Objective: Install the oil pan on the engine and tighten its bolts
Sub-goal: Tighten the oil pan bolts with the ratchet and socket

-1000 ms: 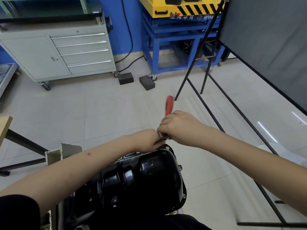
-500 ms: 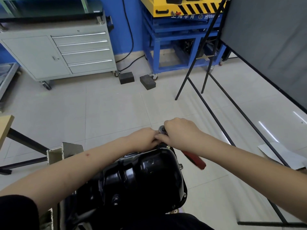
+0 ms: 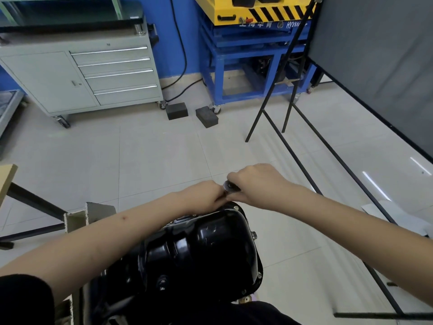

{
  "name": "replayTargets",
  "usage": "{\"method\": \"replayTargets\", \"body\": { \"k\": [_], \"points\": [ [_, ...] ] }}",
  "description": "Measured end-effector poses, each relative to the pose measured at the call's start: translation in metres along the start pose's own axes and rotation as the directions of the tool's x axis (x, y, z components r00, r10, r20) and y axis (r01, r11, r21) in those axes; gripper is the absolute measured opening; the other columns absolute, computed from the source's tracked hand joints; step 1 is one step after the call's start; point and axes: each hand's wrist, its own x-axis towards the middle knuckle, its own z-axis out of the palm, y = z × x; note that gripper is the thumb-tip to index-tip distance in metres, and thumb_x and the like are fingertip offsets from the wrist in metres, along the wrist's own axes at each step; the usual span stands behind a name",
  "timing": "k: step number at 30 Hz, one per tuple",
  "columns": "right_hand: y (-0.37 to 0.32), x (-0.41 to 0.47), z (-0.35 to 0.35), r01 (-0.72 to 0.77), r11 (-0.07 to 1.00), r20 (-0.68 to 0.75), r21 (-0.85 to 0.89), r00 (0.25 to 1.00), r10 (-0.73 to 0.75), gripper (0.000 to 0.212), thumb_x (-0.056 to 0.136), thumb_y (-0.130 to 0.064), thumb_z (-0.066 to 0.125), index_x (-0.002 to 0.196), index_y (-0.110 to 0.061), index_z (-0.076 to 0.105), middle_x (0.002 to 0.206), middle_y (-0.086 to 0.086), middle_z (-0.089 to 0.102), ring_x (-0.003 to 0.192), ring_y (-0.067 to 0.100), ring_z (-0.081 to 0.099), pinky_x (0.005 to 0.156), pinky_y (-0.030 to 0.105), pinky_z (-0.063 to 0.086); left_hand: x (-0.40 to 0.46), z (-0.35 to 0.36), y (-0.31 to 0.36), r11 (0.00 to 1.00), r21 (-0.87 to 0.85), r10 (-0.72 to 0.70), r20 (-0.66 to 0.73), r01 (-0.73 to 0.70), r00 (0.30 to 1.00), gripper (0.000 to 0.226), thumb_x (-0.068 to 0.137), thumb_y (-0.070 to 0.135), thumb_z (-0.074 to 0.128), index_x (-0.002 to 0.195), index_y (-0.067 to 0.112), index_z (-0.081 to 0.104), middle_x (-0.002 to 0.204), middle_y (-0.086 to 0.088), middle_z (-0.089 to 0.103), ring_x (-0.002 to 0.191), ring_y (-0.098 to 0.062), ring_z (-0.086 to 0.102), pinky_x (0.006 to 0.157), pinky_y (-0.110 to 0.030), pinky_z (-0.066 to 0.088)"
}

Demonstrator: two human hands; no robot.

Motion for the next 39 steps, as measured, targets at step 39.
{"method": "replayTargets", "body": {
  "k": [39],
  "points": [
    [-0.01, -0.003, 0.007, -0.175, 0.983, -0.015, 0.046, 0.984, 0.176, 0.042, 0.092, -0.05, 0.041, 0.105, -0.012, 0.053, 0.105, 0.009, 0.062, 0.097, 0.029, 0.057, 0.066, 0.03, 0.029, 0.0, -0.002, -0.001, 0.993, -0.112, -0.029, 0.024, 0.032, 0.999, 0.025, 0.096, 0.017, 0.038, 0.089, -0.001, 0.054, 0.093, -0.024, 0.062, 0.083, -0.031, 0.055, 0.063, -0.024, 0.029]
  ]
}}
